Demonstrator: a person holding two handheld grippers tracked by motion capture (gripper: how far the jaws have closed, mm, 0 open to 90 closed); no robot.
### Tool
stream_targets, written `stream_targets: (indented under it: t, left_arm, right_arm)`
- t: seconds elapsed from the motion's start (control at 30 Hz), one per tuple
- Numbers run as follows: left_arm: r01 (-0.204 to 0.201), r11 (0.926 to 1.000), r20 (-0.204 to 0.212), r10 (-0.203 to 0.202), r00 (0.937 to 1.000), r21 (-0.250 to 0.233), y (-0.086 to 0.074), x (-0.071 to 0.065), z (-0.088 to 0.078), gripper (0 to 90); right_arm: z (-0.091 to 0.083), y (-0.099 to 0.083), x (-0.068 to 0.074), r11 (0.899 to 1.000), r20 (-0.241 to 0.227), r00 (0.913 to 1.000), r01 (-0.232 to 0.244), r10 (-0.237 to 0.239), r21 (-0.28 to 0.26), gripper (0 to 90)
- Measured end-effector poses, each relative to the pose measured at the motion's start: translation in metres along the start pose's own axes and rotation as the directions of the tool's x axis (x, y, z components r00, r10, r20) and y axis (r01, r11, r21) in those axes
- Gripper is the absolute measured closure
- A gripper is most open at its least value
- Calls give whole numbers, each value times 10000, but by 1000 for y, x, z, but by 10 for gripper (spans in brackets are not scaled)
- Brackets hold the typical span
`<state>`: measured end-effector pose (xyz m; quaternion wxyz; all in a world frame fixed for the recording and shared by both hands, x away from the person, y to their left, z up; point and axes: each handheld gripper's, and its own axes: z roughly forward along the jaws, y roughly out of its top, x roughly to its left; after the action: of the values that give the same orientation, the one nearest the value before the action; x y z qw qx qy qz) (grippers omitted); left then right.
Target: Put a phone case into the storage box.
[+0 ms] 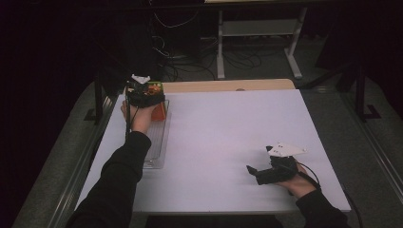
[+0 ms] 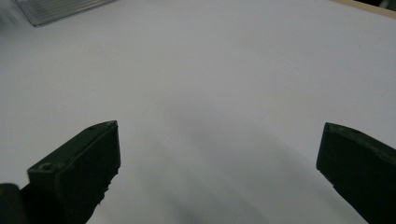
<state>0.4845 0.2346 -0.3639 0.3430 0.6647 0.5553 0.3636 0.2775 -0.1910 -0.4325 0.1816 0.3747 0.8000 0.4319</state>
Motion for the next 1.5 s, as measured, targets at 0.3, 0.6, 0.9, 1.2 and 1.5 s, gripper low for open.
stream_targets:
  t: [0.3,0.6,0.9,1.2,1.5]
  left_arm:
    - [112,9999,52,-112,9999,-67,-2,-2,4,126]
    - [102,9999,274,-101,9996,-48,-3,0,7,34]
    - [165,9997,666,-152,9977,-188,1,3,-2,7]
    - [122,9997,1586,-87,9873,-216,6,7,-19,0]
    - [-530,9981,3502,602,9347,-300,9,1,-43,0]
  right_arm:
    - [-1,0,0,10000,-60,10000,-16,16,-38,0]
    - [0,0,1,10000,-79,10000,-12,12,-31,0]
    - [0,0,2,10000,-84,10000,-3,3,-32,0]
    - [0,0,1,10000,-64,10000,41,-41,-21,0]
    - [0,0,1,10000,-89,10000,39,-39,-9,0]
